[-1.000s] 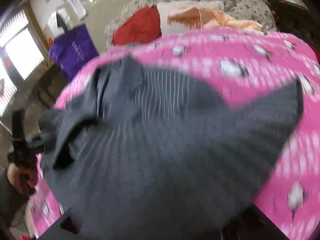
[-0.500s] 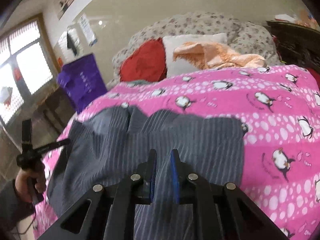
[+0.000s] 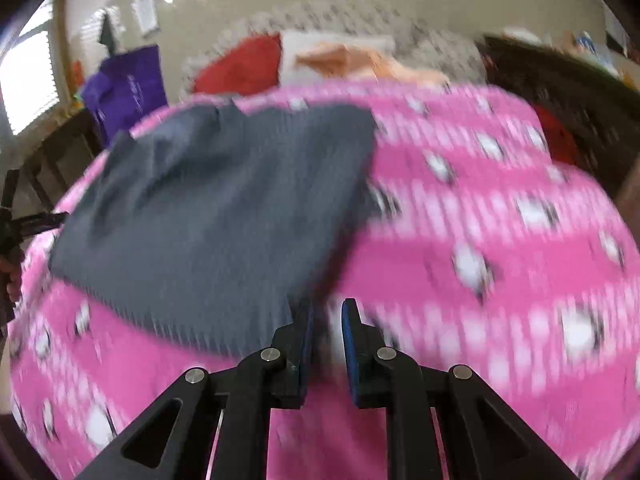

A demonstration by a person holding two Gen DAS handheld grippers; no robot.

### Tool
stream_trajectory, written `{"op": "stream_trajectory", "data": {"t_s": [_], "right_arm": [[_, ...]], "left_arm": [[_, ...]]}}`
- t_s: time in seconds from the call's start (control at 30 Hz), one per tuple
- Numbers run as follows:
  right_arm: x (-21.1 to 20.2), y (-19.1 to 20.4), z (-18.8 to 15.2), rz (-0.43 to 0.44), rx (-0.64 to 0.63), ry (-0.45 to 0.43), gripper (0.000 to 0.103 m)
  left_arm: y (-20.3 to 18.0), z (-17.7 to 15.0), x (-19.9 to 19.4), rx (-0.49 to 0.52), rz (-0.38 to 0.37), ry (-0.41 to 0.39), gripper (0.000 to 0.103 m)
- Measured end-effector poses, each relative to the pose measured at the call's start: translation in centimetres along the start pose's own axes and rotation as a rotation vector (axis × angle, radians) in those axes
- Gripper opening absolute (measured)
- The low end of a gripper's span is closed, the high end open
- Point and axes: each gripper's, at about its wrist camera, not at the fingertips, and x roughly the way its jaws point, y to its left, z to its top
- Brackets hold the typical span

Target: Fold large clothes

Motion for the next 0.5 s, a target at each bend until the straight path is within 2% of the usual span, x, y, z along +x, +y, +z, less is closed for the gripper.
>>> {"op": "stream_trajectory", "data": {"t_s": [0.1, 0.13, 0.23, 0.4, 0.47, 0.5], "right_arm": [[-1.0, 0.1, -1.7, -0.003, 0.01, 0.0, 0.013], [-1.5, 0.2, -1.7, -0.002, 0.014, -0.014, 0.013], [-2.5, 1.0, 0.1, 0.03, 0.02, -0.075, 0.013], [-0.3, 4.7, 7.2, 0.126, 0.004, -0.134, 0.013], [2.4, 6.9, 10.2, 0.21, -0.003, -0.115, 0.013], [3.6, 7.8, 11.2, 0.224, -0.008, -0.105, 0.013]], "left_arm": [[-0.8, -0.9, -0.7, -0.004, -0.015, -0.025, 0.051], [-1.6, -1.0, -1.5, 0.004, -0.018, -0.07, 0.051], [-3.7, -0.4, -2.9, 0.03, -0.096, -0.145, 0.051], [-8.5, 3.3, -1.3, 0.114, -0.12, -0.157, 0.051], [-9.6, 5.0, 0.6, 0.132, -0.089, -0.129, 0.051], [-10.2, 5.9, 2.0, 0.147, -0.064, -0.108, 0.051]]}}
